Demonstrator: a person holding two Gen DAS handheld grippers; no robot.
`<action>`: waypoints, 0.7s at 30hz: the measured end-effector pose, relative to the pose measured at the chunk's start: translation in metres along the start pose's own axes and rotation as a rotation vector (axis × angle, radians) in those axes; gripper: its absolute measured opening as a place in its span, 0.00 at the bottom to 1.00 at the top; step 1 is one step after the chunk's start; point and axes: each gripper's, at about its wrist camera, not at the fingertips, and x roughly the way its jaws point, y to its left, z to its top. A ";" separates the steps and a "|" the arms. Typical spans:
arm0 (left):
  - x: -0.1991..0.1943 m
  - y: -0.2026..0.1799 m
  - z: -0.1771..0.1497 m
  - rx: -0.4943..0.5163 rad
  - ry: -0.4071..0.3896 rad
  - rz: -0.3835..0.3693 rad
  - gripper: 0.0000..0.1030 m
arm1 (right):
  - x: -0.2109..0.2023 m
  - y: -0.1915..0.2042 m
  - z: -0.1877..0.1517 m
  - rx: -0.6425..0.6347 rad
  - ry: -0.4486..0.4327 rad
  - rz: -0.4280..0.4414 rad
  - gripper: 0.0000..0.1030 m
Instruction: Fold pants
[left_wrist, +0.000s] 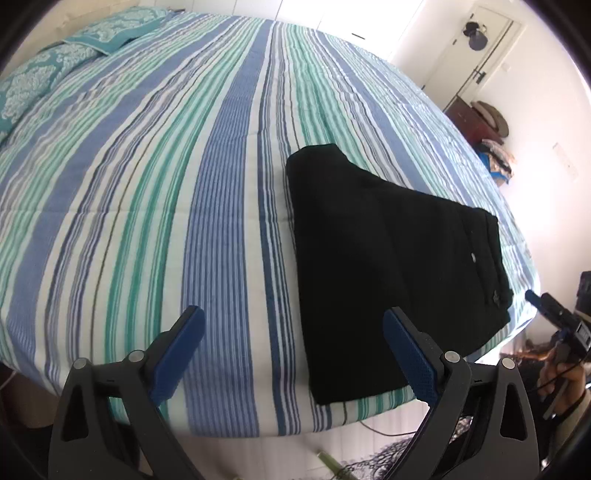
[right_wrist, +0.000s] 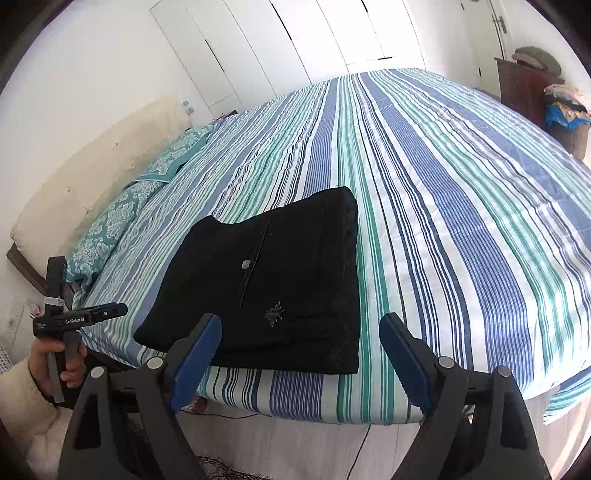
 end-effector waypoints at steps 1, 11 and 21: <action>0.012 0.000 0.007 -0.008 0.029 -0.026 0.95 | 0.009 -0.007 0.007 0.025 0.025 0.045 0.84; 0.077 -0.011 0.018 -0.009 0.155 -0.108 0.99 | 0.110 -0.056 0.014 0.261 0.310 0.306 0.80; 0.036 -0.037 0.041 0.031 0.091 -0.179 0.13 | 0.100 -0.039 0.015 0.234 0.256 0.401 0.34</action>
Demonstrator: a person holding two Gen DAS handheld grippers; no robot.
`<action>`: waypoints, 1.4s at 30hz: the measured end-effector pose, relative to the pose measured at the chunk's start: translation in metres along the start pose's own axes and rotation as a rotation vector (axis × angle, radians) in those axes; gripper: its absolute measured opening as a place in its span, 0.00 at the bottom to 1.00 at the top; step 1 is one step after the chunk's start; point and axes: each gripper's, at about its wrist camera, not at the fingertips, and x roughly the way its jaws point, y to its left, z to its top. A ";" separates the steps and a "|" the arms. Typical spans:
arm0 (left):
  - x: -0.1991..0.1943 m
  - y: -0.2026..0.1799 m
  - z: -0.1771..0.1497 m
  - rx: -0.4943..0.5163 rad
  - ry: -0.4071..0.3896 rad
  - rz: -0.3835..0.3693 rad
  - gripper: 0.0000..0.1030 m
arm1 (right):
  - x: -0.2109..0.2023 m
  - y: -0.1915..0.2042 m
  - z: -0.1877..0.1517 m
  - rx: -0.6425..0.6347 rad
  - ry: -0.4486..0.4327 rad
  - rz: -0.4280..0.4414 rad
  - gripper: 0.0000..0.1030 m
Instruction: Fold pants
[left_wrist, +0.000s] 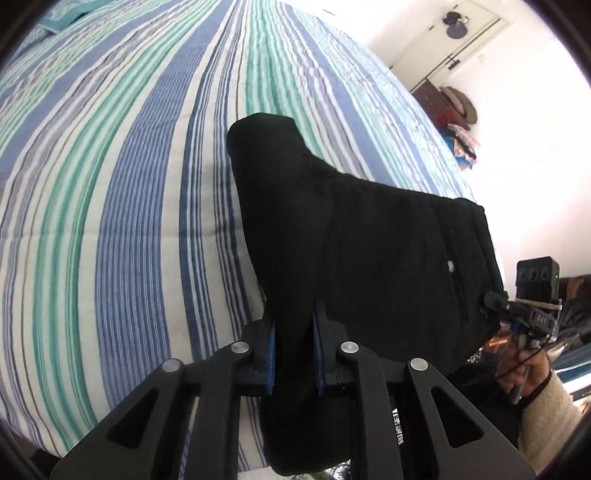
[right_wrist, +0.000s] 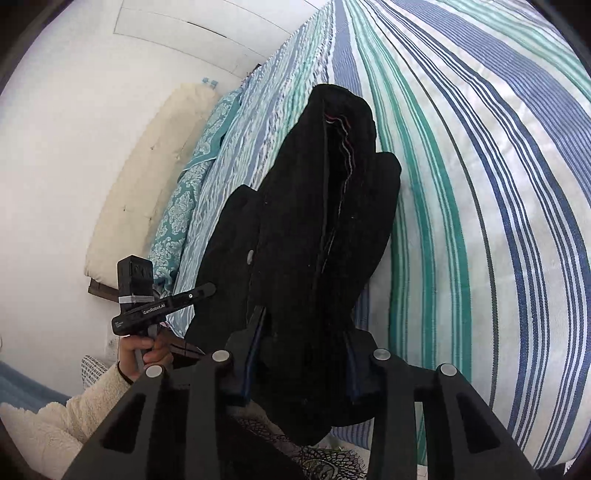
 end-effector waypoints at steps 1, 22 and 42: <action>-0.010 -0.003 0.003 0.006 -0.022 -0.004 0.13 | -0.002 0.008 0.001 -0.014 -0.015 0.017 0.33; -0.100 0.003 -0.045 0.130 -0.342 0.590 0.96 | 0.036 0.080 -0.010 -0.230 -0.117 -0.401 1.00; -0.222 -0.104 -0.126 0.079 -0.401 0.600 0.99 | -0.048 0.278 -0.155 -0.495 -0.265 -0.699 1.00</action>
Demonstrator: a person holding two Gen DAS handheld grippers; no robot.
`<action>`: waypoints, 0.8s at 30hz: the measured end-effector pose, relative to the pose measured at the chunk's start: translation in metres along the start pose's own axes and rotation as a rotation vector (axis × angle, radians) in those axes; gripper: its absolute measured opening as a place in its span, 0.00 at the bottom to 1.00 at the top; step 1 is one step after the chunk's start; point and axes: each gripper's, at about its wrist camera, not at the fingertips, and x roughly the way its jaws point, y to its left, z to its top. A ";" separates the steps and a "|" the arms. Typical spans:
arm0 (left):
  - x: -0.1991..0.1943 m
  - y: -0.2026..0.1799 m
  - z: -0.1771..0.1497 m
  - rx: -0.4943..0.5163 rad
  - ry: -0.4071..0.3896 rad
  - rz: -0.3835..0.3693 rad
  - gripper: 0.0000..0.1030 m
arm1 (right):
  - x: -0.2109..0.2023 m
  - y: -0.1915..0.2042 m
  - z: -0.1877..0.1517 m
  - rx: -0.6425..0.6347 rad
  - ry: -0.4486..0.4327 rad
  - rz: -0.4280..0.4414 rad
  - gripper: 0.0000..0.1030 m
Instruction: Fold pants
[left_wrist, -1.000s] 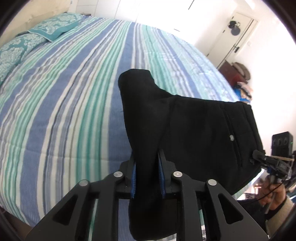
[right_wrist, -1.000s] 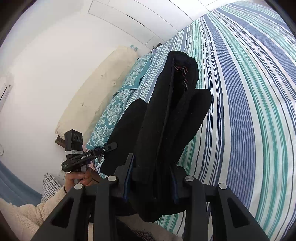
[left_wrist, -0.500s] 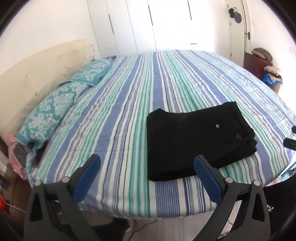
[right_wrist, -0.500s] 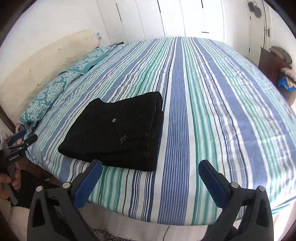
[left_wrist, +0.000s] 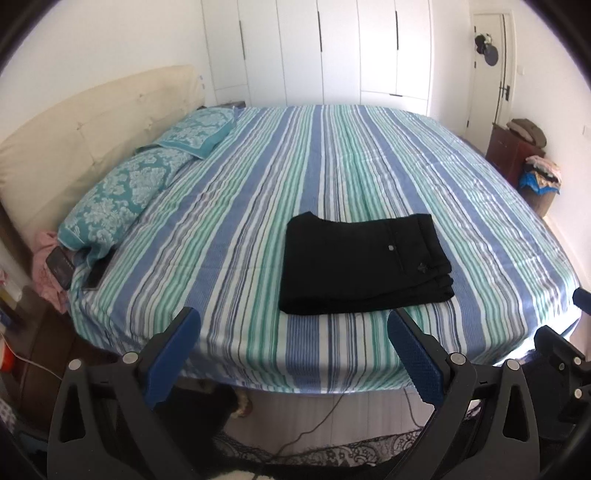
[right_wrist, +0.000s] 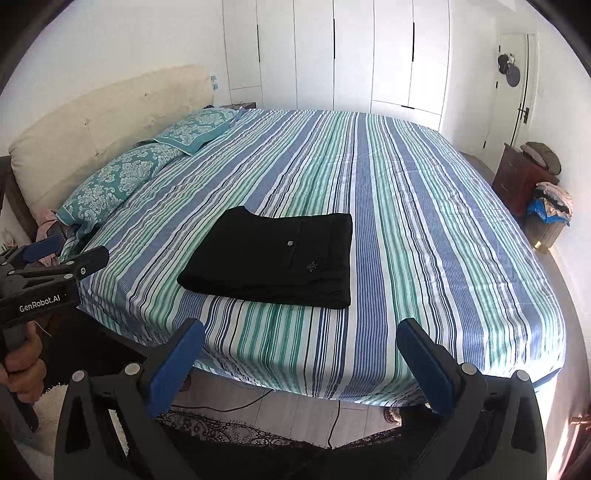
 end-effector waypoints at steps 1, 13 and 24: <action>-0.002 0.001 -0.002 -0.007 -0.004 -0.007 0.99 | -0.004 0.001 -0.001 -0.002 -0.006 -0.007 1.00; -0.018 -0.002 -0.013 0.013 0.076 -0.035 0.99 | -0.017 0.015 -0.004 0.000 0.031 0.019 1.00; -0.020 -0.014 -0.022 0.055 0.127 -0.082 0.99 | -0.026 0.033 -0.003 -0.054 0.034 0.029 1.00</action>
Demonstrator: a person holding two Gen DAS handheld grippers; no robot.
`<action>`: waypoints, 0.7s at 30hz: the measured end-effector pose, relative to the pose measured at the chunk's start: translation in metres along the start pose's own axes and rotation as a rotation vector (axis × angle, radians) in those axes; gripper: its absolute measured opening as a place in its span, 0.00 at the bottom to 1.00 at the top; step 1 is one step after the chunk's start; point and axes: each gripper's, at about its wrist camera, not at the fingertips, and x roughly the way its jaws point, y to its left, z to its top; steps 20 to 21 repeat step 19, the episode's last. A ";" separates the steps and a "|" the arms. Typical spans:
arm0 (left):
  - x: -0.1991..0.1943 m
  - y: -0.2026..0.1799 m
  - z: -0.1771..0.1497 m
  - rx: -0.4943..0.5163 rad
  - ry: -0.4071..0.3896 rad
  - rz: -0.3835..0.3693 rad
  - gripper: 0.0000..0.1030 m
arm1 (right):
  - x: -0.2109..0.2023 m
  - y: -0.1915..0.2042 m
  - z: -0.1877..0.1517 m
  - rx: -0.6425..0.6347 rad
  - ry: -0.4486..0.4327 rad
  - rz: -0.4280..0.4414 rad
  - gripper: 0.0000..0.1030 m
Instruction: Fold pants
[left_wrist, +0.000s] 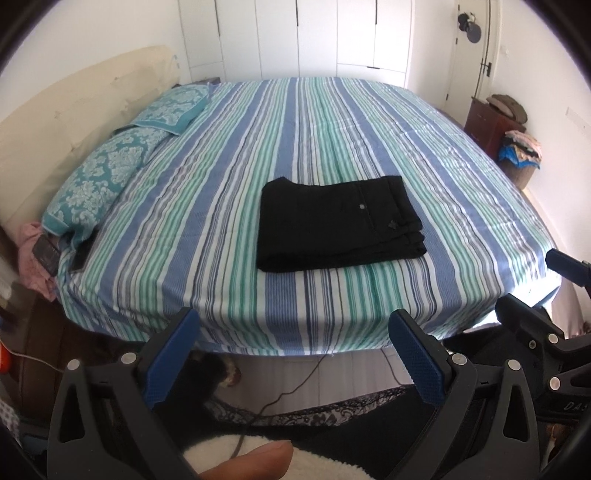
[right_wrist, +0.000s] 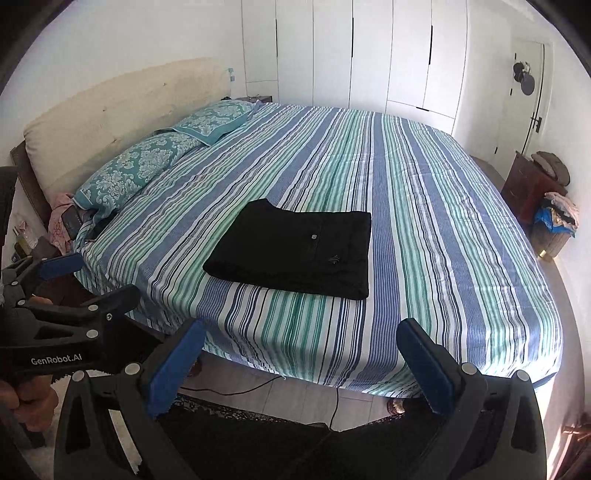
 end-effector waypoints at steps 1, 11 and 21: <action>0.001 0.001 0.000 -0.003 0.006 -0.012 0.99 | 0.001 0.001 0.000 -0.004 0.000 -0.002 1.00; 0.005 -0.003 -0.001 0.015 0.001 0.008 0.99 | 0.013 0.003 -0.004 -0.005 0.025 -0.013 1.00; 0.007 -0.004 -0.001 0.020 -0.009 0.030 0.99 | 0.016 0.005 -0.006 -0.016 0.028 -0.016 1.00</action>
